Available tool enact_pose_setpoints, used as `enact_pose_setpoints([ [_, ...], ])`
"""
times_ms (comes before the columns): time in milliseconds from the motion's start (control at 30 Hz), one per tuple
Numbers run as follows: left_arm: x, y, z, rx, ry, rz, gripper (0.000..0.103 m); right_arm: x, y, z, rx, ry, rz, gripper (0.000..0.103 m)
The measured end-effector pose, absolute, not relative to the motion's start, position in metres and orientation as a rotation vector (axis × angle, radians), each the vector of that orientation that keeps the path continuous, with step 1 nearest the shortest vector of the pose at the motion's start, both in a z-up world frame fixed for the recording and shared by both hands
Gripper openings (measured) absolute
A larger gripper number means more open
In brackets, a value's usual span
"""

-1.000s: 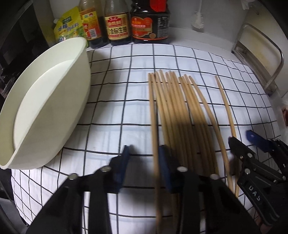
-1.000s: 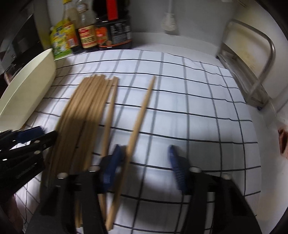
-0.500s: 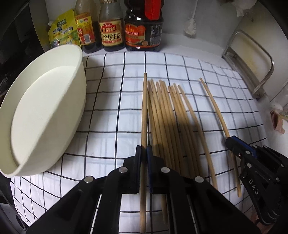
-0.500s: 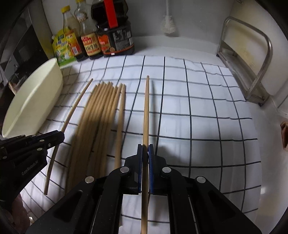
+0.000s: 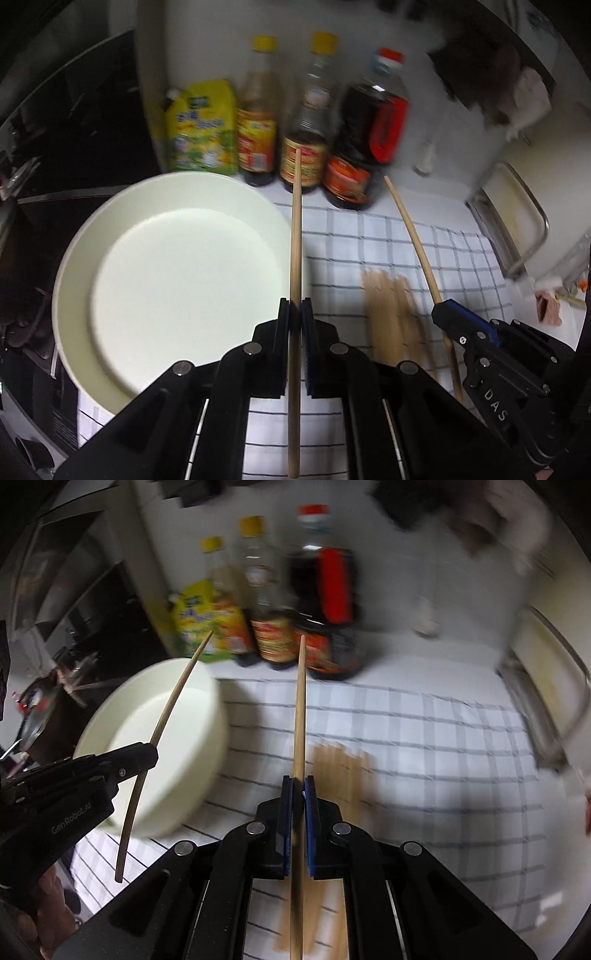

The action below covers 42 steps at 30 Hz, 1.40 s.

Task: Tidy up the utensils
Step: 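Carry both chopsticks into the white bowl and open both tools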

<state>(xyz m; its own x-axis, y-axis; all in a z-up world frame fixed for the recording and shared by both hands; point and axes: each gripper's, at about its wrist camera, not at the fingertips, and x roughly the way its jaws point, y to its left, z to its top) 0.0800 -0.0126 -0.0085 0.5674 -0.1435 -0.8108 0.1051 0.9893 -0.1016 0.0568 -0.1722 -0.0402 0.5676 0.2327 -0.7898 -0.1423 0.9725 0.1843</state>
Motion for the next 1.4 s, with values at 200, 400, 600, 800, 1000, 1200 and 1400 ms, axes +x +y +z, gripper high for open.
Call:
enact_pose_setpoints([
  [200, 0.103, 0.067, -0.003, -0.053, 0.935, -0.026, 0.007, 0.099, -0.092, -0.045, 0.103, 0.954, 0.322, 0.006],
  [400, 0.125, 0.121, -0.027, -0.053, 0.996, 0.0, 0.007, 0.123, -0.035, -0.063, 0.1, 1.013, 0.362, 0.006],
  [600, 0.134, 0.142, -0.06, -0.04, 1.064, -0.016, 0.007, 0.136, -0.01, -0.093, 0.111, 1.11, 0.327, 0.006],
  [800, 0.14, 0.148, -0.083, -0.038, 1.122, -0.038, 0.007, 0.138, -0.005, -0.107, 0.112, 1.149, 0.305, 0.006],
  [1000, 0.142, 0.158, -0.085, -0.056, 1.128, -0.033, 0.022, 0.137, -0.006, -0.1, 0.111, 1.121, 0.277, 0.017],
  [1200, 0.138, 0.162, -0.074, -0.073, 1.084, 0.008, 0.059, 0.131, -0.013, -0.088, 0.093, 1.086, 0.257, 0.025],
  [1400, 0.125, 0.156, -0.064, -0.037, 1.05, 0.031, 0.072, 0.118, -0.016, -0.083, 0.087, 1.087, 0.261, 0.028],
])
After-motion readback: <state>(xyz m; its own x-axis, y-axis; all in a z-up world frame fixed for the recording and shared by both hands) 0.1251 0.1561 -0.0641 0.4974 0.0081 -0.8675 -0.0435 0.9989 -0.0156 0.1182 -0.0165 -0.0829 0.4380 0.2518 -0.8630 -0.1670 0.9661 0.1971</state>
